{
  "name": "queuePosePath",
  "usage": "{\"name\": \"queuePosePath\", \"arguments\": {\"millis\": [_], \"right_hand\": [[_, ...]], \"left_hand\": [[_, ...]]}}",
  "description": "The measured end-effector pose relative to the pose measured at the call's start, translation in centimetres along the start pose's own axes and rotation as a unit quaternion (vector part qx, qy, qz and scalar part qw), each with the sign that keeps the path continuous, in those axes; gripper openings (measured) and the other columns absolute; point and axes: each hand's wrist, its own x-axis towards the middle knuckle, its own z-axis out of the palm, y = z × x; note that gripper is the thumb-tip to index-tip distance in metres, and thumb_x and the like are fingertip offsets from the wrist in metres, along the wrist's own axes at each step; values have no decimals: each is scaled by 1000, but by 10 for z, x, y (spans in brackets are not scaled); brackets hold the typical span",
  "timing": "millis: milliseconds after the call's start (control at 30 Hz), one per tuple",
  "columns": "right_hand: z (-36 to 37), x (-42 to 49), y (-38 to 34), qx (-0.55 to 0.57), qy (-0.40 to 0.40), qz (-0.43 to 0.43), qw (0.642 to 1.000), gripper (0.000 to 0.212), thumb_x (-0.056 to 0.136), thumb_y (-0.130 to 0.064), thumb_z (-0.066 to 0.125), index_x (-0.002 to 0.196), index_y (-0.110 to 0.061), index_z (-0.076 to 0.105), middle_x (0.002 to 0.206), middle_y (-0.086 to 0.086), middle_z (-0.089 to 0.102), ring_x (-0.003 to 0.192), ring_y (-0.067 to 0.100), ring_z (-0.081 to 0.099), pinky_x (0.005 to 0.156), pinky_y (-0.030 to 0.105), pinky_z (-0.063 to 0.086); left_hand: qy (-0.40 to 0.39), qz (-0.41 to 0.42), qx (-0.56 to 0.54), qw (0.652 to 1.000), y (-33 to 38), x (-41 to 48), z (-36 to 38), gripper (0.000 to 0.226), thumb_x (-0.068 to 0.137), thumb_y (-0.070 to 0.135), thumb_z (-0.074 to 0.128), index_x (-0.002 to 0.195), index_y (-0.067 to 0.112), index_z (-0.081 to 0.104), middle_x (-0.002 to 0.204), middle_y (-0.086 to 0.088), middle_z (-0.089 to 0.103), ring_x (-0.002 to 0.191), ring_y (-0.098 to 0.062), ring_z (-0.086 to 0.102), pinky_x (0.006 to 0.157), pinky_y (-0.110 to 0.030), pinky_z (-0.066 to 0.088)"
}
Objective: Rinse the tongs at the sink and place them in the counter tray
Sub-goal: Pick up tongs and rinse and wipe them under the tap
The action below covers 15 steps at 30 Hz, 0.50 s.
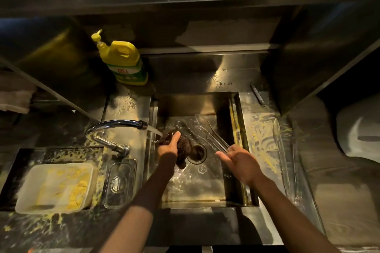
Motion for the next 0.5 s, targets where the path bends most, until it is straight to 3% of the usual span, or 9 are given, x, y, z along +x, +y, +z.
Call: {"name": "queuePosePath", "arguments": {"millis": [100,233,367,500], "right_hand": [[-1,0,-2,-19,2,23,1000,64,92,-70,34,64,-19,61,89,-5,53,70,11,55,74,33,51],[-11,0,3,34,10,28,999,62,91,-70,34,59,-21,52,79,-8,48,65,11,53,71,31,46],[-29,-7,6,157,25,-5,987,55,101,-54,41,57,-21,48,64,-3,48,60,17,51,66,37,42],[-49,-18,10,265,26,-30,963,41,102,-43,46,69,-24,61,73,-1,58,73,11,57,74,36,46]], "left_hand": [[-25,8,2,1000,-2,-16,6,68,76,40,80,126,0,59,124,-14,66,110,-32,64,101,-39,49],[-50,35,3,998,-11,-25,11,72,60,51,84,115,8,66,105,-11,74,95,-26,72,93,-44,55],[-66,108,56,990,4,-57,18,36,86,31,71,113,7,67,107,-12,71,101,-28,68,91,-40,54],[-67,117,47,990,6,-79,20,36,86,34,71,115,13,64,112,-7,67,106,-26,64,91,-38,52]]}}
